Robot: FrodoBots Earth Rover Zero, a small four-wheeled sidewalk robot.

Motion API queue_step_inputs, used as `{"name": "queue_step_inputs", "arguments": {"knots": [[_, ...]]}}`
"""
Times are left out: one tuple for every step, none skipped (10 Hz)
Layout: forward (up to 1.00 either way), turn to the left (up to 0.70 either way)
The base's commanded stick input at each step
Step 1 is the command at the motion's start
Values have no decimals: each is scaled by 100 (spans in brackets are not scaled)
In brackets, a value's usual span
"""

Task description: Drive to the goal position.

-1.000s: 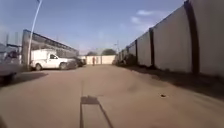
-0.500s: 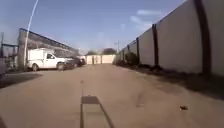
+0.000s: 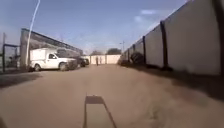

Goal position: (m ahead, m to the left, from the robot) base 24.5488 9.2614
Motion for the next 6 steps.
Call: {"name": "queue_step_inputs", "arguments": {"knots": [[100,0],[100,0],[100,0],[100,0],[100,0],[100,0]]}}
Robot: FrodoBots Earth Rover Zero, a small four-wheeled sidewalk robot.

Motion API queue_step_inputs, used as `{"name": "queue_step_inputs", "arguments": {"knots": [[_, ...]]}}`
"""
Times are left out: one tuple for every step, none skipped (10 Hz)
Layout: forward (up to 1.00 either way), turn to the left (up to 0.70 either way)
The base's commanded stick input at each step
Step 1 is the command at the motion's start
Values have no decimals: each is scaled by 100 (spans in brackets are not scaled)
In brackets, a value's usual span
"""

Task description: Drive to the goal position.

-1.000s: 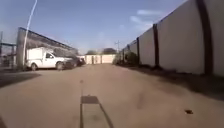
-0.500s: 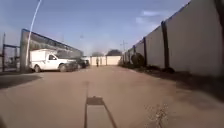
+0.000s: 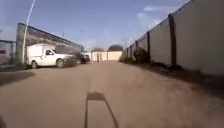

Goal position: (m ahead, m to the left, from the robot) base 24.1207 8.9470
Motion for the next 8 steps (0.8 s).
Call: {"name": "queue_step_inputs", "arguments": {"knots": [[100,0],[100,0],[100,0],[100,0],[100,0],[100,0],[100,0],[100,0]]}}
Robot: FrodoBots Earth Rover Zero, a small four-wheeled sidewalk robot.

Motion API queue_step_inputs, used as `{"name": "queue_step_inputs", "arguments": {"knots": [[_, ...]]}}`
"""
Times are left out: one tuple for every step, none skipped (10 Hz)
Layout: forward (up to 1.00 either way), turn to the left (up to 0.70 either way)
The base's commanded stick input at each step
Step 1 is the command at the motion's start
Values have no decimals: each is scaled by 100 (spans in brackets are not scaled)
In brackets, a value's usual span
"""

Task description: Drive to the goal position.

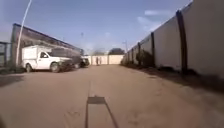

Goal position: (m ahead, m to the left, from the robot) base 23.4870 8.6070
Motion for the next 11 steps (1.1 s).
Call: {"name": "queue_step_inputs", "arguments": {"knots": [[100,0],[100,0],[100,0],[100,0],[100,0],[100,0],[100,0],[100,0],[100,0],[100,1],[100,19]]}}
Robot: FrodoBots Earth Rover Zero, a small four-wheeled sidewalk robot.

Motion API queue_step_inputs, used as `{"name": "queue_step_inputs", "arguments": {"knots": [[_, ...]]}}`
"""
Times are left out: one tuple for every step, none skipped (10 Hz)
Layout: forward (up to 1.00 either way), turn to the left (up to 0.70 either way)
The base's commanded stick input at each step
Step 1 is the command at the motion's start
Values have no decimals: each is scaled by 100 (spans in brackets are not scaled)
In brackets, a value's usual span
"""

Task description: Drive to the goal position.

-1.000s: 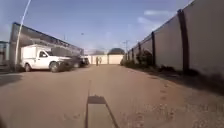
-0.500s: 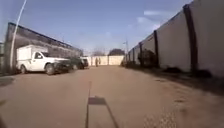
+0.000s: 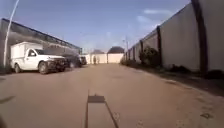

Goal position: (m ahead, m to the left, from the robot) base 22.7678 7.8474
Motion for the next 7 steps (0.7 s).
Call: {"name": "queue_step_inputs", "arguments": {"knots": [[100,27],[100,0],[100,0],[100,0],[100,0],[100,0],[100,0]]}}
